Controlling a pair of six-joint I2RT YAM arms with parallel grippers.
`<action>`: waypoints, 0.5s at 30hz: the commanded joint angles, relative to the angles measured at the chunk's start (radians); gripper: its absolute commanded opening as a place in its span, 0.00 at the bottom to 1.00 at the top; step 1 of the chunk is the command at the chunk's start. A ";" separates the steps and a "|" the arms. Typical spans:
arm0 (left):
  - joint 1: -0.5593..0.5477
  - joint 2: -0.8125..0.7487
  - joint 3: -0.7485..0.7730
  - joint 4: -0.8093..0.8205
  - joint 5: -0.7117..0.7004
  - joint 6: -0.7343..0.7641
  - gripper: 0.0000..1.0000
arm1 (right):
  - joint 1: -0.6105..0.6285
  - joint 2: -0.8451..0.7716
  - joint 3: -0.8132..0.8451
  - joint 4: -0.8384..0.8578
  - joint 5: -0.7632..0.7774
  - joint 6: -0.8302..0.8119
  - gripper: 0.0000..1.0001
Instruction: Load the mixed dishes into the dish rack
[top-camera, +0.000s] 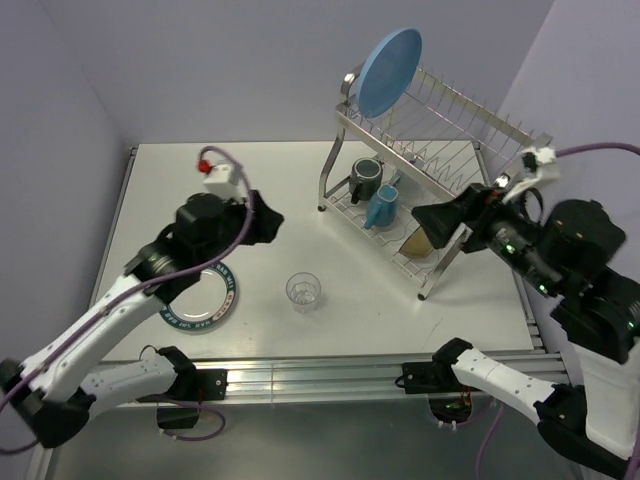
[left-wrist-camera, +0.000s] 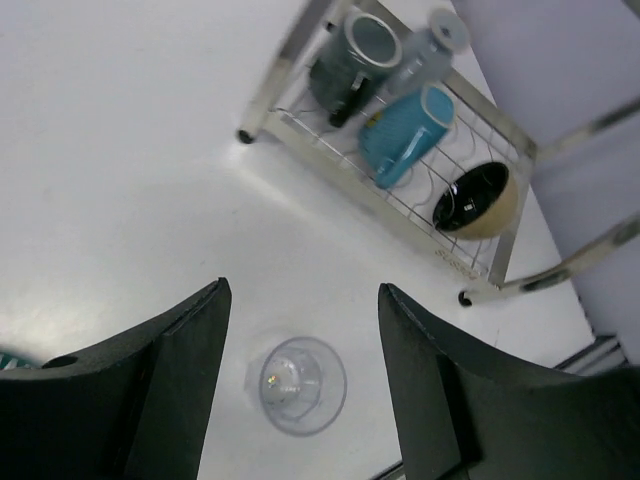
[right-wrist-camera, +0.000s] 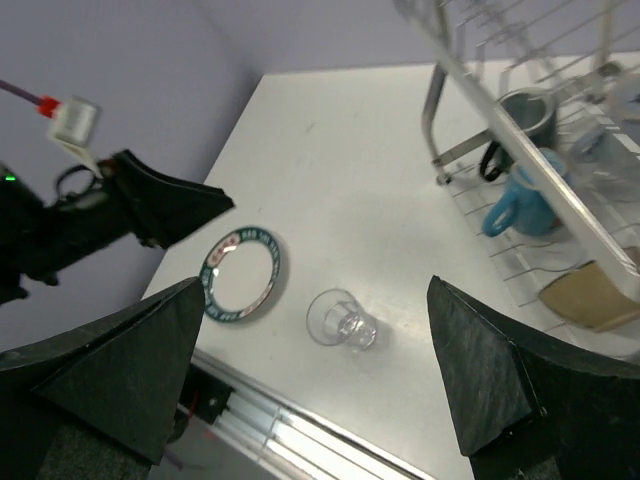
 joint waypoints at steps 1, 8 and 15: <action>0.014 -0.149 -0.031 -0.260 -0.191 -0.171 0.66 | 0.004 0.097 -0.063 0.110 -0.198 -0.017 1.00; 0.014 -0.367 0.026 -0.458 -0.242 -0.314 0.66 | 0.188 0.252 -0.235 0.355 -0.306 0.052 1.00; 0.015 -0.485 0.127 -0.555 -0.259 -0.398 0.65 | 0.316 0.540 -0.244 0.511 -0.355 0.101 1.00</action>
